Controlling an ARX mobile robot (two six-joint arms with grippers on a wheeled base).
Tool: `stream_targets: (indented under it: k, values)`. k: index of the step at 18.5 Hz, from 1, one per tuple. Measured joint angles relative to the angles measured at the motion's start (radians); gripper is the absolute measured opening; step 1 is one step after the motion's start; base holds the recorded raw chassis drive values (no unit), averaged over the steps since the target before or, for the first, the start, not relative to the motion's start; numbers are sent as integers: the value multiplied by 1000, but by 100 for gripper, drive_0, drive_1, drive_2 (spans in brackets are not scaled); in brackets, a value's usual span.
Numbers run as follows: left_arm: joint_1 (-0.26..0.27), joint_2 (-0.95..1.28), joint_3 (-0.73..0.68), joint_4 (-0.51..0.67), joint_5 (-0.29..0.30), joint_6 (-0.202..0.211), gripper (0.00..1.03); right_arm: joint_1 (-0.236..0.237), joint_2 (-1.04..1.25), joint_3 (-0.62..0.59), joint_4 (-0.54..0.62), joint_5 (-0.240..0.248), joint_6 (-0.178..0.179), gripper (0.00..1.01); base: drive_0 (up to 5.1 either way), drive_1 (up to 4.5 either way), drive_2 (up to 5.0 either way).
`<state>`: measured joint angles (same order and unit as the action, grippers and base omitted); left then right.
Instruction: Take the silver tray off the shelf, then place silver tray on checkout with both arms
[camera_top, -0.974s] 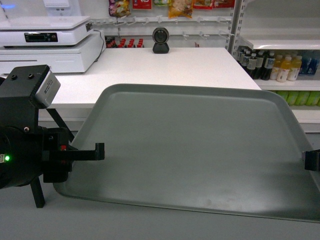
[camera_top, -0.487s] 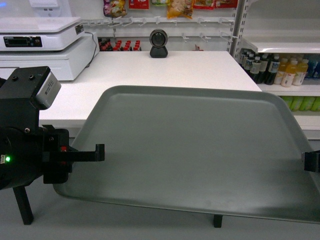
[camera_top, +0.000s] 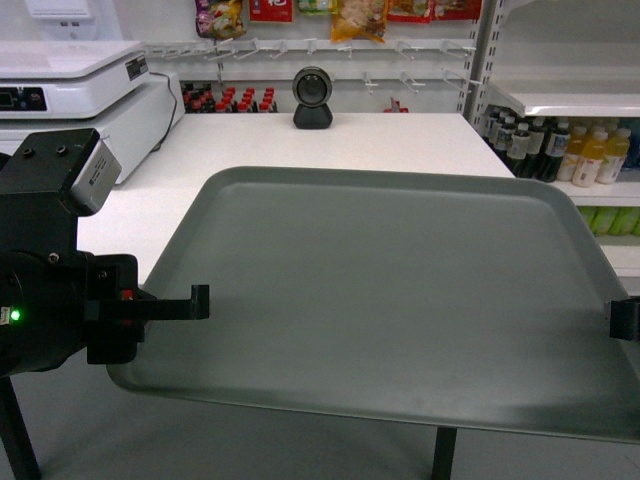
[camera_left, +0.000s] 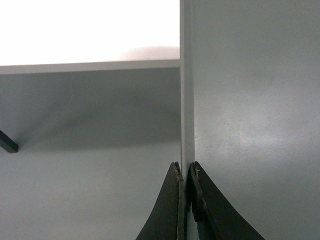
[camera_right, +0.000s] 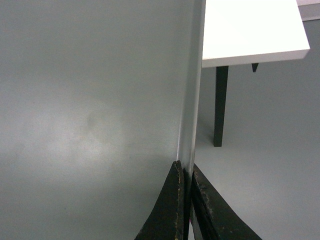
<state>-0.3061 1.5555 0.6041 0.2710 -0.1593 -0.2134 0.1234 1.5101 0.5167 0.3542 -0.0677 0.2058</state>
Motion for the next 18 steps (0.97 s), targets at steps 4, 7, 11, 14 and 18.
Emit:
stream_targets:
  k: [4, 7, 11, 14, 18]
  values:
    - [0, 0, 0, 0, 0, 0, 3, 0, 2, 0, 2, 0, 0, 4, -4, 212, -219]
    - [0, 0, 0, -3, 0, 0, 3, 0, 2, 0, 0, 0, 0, 4, -12, 419, -444]
    - [0, 0, 0, 0, 2, 0, 3, 0, 2, 0, -2, 0, 0, 4, -2, 430, -434]
    - [0, 2, 0, -4, 0, 0, 3, 0, 2, 0, -2, 0, 0, 4, -1, 287, -289]
    - [0, 2, 4, -1, -1, 0, 3, 0, 4, 3, 1, 0, 0, 4, 0, 0, 0]
